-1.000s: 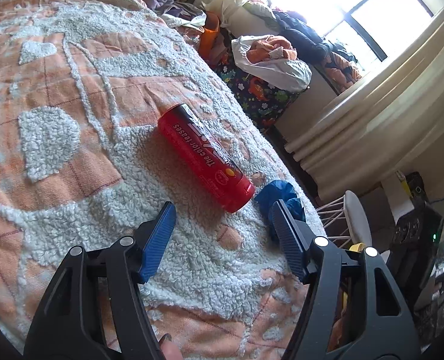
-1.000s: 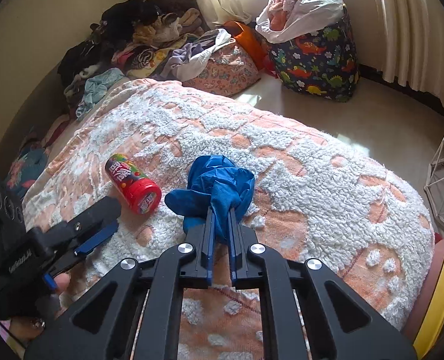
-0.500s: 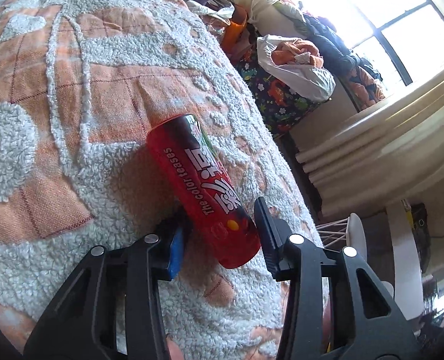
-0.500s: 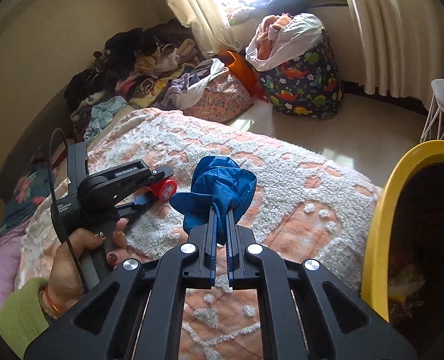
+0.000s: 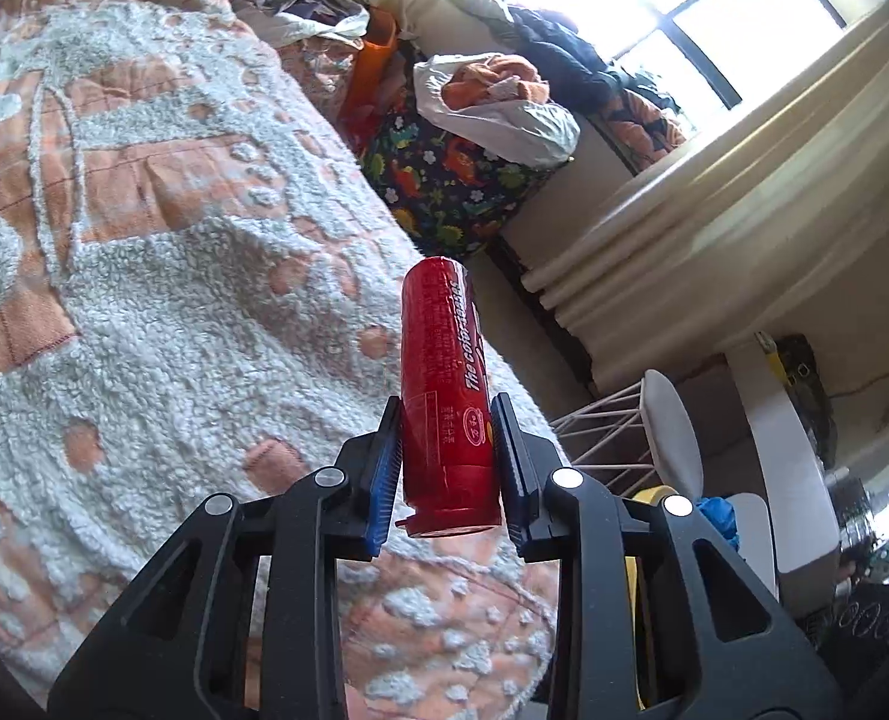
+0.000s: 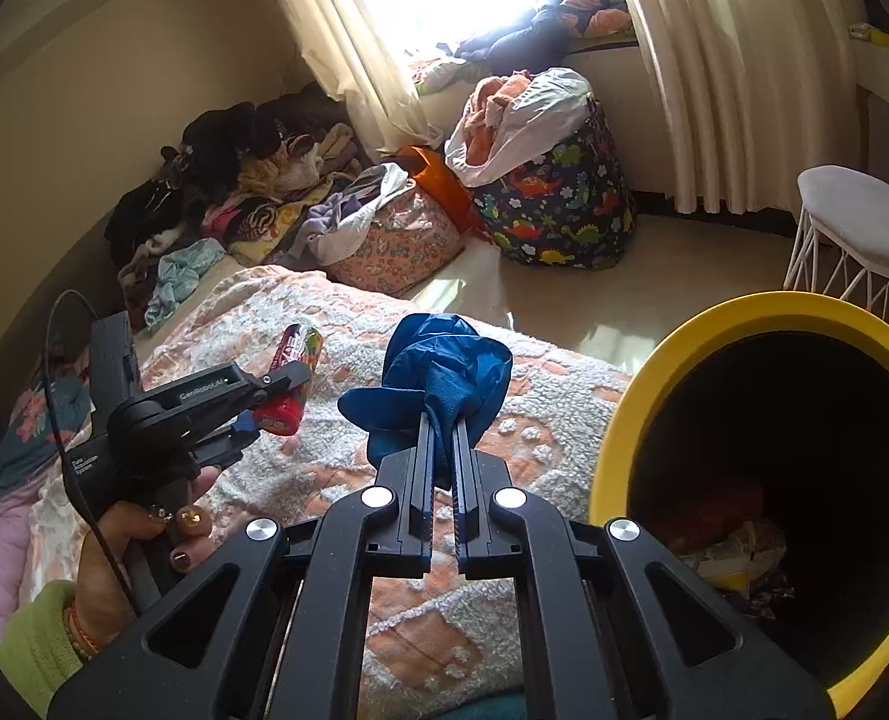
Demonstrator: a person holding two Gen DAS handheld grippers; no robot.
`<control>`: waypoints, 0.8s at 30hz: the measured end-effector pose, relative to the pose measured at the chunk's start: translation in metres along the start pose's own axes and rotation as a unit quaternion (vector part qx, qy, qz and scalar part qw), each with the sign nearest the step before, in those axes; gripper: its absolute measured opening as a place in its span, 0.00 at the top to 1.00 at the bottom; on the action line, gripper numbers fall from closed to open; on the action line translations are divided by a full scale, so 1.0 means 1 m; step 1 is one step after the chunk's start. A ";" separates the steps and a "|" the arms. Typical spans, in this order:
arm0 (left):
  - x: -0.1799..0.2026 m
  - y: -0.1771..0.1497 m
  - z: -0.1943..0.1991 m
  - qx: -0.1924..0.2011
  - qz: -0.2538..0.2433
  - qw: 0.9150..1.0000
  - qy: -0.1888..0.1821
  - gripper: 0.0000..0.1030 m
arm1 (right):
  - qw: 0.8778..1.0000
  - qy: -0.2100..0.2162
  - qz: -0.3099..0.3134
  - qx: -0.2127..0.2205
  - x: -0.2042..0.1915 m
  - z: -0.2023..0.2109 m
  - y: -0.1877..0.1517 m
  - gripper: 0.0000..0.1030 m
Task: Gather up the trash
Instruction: 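Carry the red can and blue cloth in both tools over the bin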
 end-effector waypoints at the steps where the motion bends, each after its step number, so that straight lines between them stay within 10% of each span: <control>1: 0.006 -0.002 0.001 0.000 -0.009 1.000 -0.001 0.79 | 1.000 -0.002 -0.004 0.003 0.003 0.004 -0.001 0.95; 24: 0.093 -0.040 0.003 -0.022 -0.111 0.993 -0.025 0.79 | 0.995 -0.017 -0.076 0.057 0.077 0.061 -0.002 0.95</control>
Point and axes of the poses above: each gripper's, at about its wrist camera, not at the fingertips, and z roughly against the way its jaws point, x to its right, y to its top, the point moved 3 cm from there along -z, roughly the way its jaws point, and after that the axes turned 15 degrees about -x, right-handed, at the moved point
